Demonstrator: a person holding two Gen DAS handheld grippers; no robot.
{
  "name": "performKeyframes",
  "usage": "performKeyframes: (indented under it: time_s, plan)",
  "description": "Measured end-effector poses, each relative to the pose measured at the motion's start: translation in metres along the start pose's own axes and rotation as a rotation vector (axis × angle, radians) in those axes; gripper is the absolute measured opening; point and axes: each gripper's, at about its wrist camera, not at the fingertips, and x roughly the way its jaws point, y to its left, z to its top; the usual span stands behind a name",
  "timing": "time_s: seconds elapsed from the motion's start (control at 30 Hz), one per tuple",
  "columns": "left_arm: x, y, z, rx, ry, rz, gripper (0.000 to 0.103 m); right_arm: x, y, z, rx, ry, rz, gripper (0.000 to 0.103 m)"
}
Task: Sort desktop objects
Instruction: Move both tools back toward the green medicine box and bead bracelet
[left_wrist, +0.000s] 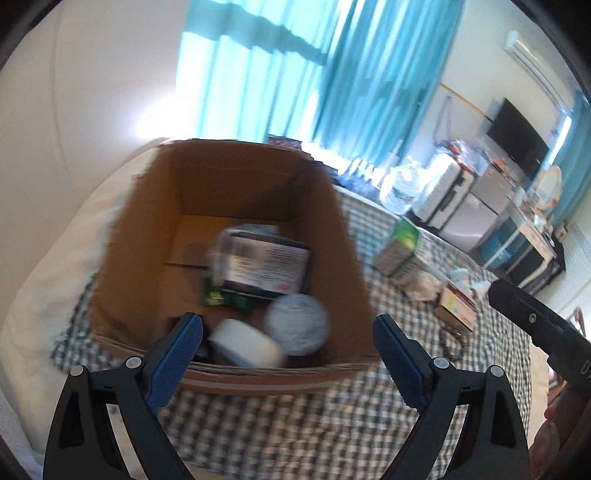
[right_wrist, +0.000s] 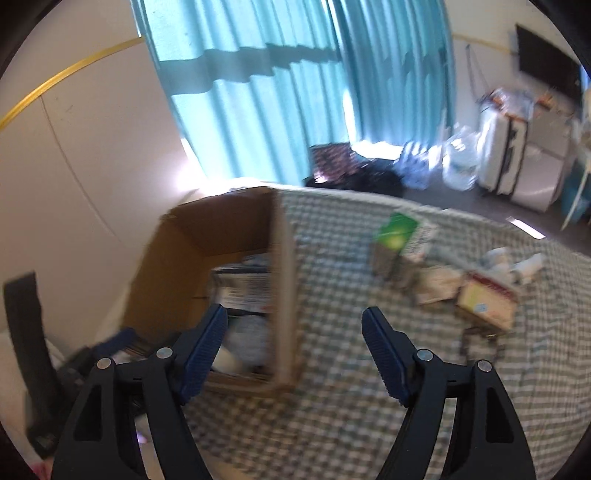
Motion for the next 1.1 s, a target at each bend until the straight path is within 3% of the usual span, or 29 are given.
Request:
performKeyframes:
  time_s: [0.23, 0.47, 0.67, 0.87, 1.1]
  plan:
    - [0.03, -0.094, -0.024, 0.131, 0.007, -0.073, 0.096, -0.032, -0.115, -0.033, 0.14, -0.136, -0.098, 0.082]
    - [0.086, -0.153, -0.039, 0.219, 0.047, -0.099, 0.096, 0.003, -0.205, -0.061, 0.273, -0.094, -0.145, 0.082]
    - [0.152, -0.18, -0.032, 0.261, 0.091, -0.068, 0.096, 0.041, -0.233, -0.08, 0.276, 0.016, -0.183, 0.082]
    - [0.188, -0.177, -0.02, 0.286, 0.087, -0.032, 0.096, 0.082, -0.236, -0.092, 0.223, 0.146, -0.212, 0.082]
    - [0.212, -0.174, -0.011, 0.292, 0.066, -0.026, 0.096, 0.112, -0.243, -0.095, 0.247, 0.202, -0.206, 0.082]
